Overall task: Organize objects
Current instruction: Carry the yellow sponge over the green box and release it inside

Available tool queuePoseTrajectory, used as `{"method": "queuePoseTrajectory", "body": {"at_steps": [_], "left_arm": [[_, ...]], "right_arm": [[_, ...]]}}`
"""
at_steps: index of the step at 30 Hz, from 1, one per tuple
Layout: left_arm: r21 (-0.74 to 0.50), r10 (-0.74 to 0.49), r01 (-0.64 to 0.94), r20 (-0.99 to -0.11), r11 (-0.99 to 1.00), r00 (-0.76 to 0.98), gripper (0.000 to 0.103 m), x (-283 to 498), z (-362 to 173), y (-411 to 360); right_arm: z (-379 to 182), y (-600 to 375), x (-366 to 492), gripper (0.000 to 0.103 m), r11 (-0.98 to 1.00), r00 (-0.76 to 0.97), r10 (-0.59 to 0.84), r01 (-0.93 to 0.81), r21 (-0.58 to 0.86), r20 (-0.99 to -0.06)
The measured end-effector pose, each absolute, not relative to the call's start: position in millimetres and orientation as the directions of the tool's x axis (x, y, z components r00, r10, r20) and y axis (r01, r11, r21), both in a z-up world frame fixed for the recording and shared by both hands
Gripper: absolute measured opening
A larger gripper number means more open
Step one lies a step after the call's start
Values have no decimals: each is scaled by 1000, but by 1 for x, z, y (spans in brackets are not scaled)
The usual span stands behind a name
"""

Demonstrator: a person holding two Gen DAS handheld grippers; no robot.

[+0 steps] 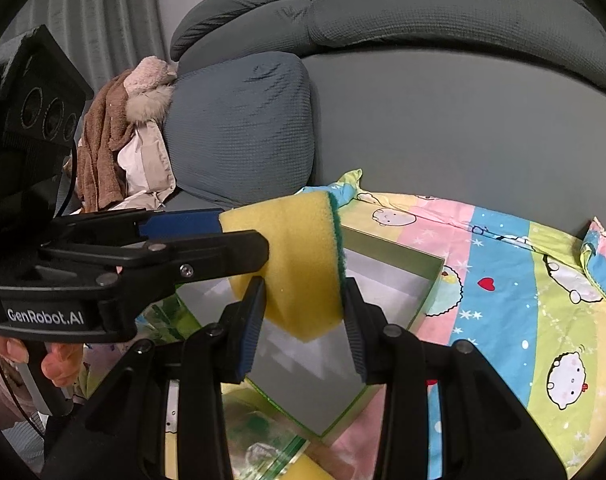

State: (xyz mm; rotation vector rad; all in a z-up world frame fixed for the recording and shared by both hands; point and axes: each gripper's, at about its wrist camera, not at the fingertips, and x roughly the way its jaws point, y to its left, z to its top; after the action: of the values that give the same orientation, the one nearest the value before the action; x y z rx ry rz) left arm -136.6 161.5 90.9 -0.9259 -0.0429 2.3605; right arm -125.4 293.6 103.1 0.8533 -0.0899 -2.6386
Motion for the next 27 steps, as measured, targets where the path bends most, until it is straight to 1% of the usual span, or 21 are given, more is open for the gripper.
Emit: {"method": "queuePoseTrajectory", "body": {"at_steps": [13, 23, 27], "left_arm": [[-269, 539, -498, -639, -825, -548, 55, -158, 67, 158], [-301, 526, -459, -679, -836, -512, 55, -173, 42, 152], [-287, 503, -446, -702, -848, -504, 55, -176, 33, 153]], "right_arm": [[82, 292, -151, 38, -932, -717, -359, 310, 189, -597], [62, 285, -166, 40, -935, -676, -349, 299, 191, -649], [54, 278, -172, 41, -942, -658, -324, 290, 168, -680]]}}
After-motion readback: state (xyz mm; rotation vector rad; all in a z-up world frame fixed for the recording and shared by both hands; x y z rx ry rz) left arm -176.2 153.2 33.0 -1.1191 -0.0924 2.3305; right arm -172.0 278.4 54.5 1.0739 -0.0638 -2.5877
